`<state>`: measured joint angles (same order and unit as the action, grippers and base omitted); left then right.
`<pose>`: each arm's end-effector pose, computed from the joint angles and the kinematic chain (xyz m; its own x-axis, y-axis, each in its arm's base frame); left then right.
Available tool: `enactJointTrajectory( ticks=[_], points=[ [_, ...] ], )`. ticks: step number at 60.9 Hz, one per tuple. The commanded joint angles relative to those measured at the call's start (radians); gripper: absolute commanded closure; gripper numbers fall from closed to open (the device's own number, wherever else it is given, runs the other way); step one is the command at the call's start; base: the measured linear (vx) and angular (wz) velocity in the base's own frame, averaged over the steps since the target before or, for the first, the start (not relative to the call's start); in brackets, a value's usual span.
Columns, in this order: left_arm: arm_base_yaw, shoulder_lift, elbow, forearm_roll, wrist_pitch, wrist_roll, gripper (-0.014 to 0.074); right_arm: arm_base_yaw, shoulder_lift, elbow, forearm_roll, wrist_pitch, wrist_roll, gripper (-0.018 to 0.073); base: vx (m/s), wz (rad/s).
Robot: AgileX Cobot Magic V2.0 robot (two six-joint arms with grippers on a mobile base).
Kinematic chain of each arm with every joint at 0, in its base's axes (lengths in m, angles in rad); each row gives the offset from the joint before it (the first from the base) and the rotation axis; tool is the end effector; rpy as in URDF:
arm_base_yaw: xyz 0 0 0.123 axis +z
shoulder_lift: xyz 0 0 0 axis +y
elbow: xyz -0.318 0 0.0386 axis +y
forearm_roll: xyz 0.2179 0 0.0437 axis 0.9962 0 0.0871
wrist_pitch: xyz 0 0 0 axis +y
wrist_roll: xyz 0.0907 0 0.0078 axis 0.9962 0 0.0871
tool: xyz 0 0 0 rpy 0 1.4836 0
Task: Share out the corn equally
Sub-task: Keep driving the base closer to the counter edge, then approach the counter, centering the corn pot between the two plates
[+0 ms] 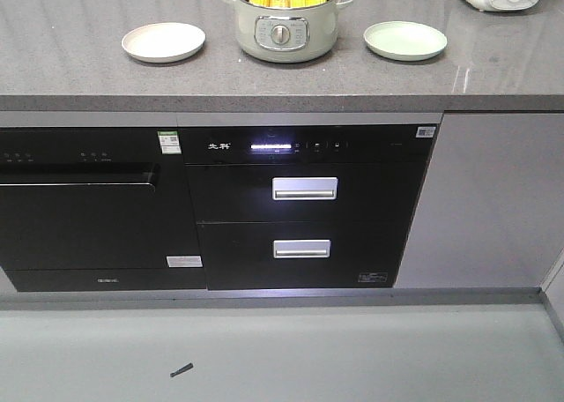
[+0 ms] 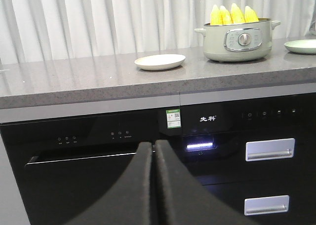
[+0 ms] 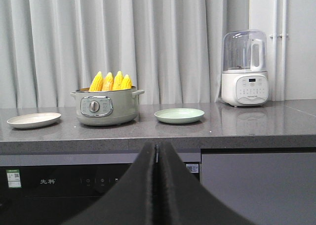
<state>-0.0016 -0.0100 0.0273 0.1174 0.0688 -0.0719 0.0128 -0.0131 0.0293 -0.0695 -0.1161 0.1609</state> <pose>-0.0087 0.0008 0.1984 0.0013 0.0452 -0.9990 -0.0065 0.9990 0.0452 -0.0104 0.0006 0.2144 0.1830 0.0941 -0.9786 -0.0377 0.9954 0.0887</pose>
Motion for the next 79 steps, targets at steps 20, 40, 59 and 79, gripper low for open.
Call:
enactJointTrajectory(
  ticks=[20,40,59,79],
  points=[
    [0.001,-0.017,0.003,-0.001,-0.075,-0.008,0.0603,-0.006,-0.004,0.007,-0.011,-0.069,-0.006,0.0561,0.06,0.02],
    [0.001,-0.017,0.003,-0.001,-0.075,-0.008,0.0603,-0.006,-0.004,0.007,-0.011,-0.069,-0.006,0.0561,0.07,0.02],
    [0.001,-0.017,0.003,-0.001,-0.075,-0.008,0.0603,-0.006,-0.004,0.007,-0.011,-0.069,-0.006,0.0561,0.08,0.01],
    [0.001,-0.017,0.003,-0.001,-0.075,-0.008,0.0603,-0.006,-0.004,0.007,-0.011,-0.068,-0.006,0.0561,0.08,0.01]
  ],
)
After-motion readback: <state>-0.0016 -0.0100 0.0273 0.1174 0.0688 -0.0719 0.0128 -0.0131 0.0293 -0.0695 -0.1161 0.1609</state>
